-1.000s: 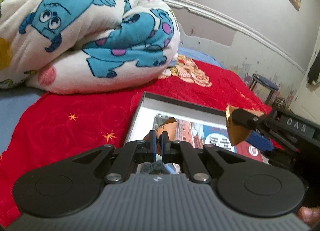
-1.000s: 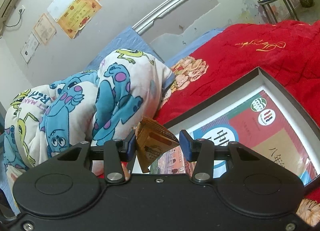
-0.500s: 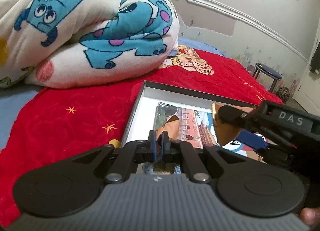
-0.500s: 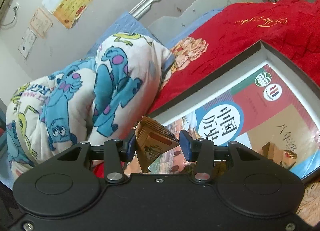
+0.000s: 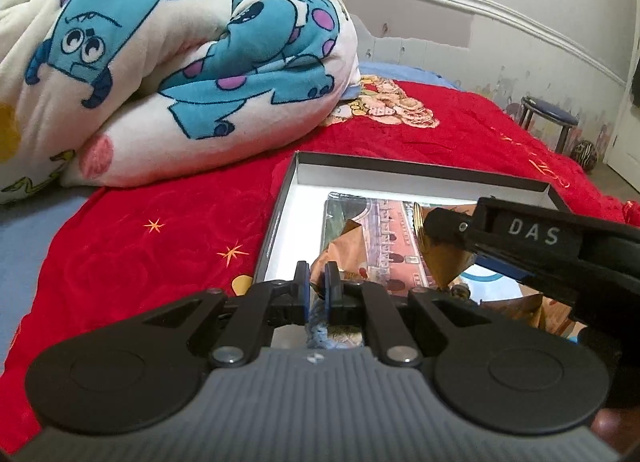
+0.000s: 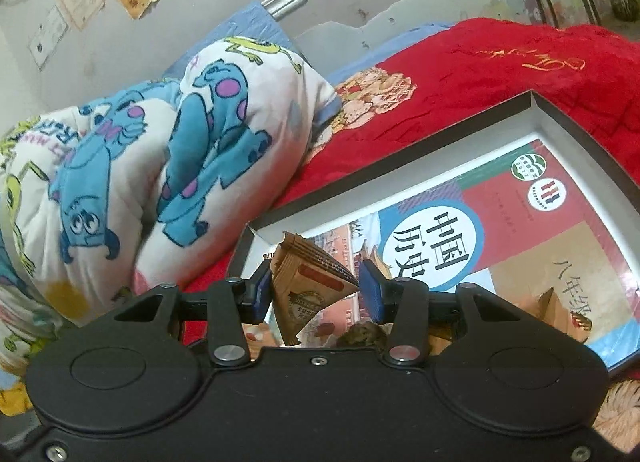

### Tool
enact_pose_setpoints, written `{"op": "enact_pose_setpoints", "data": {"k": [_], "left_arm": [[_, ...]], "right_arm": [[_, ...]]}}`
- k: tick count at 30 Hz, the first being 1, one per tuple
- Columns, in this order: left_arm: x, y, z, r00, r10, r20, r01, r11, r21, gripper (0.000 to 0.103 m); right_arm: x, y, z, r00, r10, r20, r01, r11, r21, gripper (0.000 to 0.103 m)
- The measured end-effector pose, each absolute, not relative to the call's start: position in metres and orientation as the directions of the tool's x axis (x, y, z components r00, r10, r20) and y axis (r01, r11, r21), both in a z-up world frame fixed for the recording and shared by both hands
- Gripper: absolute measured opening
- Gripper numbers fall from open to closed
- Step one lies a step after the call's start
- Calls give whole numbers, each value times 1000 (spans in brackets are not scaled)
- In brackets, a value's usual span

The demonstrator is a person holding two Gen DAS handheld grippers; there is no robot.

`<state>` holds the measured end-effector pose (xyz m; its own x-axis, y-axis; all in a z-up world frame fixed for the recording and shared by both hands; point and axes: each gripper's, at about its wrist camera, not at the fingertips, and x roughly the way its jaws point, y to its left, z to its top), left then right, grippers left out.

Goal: Organize objects
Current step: 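Lower both packets into the box and open both grippers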

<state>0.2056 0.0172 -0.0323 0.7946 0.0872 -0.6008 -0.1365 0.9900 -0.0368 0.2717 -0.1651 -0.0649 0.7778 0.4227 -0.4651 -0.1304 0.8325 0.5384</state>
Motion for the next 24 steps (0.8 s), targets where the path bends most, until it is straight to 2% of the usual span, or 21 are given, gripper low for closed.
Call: {"op": "enact_pose_setpoints", "data": {"k": [8,11,13,17,21,24], "left_arm": [[208,18,-38,771,79,-632,-128,991,-32,19],[209,19,-40,762,71,-644,-128,991,-43,29],[209,19,-42,757,59,-651,-123,991,-53,41],[208,20,-42,755,57,-653,-130,989,-64,42],[209,21,-41,753,76,-653,-148,987,-56,56],[210,23,-42,746,75,-662,-151,987,-59,61]], "right_arm": [[276,-155,-68,756,375,-536,-117,883,454,44],[277,-154,-69,753,370,-545,-115,888,444,44],[278,-154,-70,748,367,-552,-107,889,446,45],[281,-158,-72,736,378,-562,-96,879,467,45],[284,-159,-76,721,375,-582,-80,880,468,47],[285,-159,-78,722,392,-570,-84,867,490,50]]}}
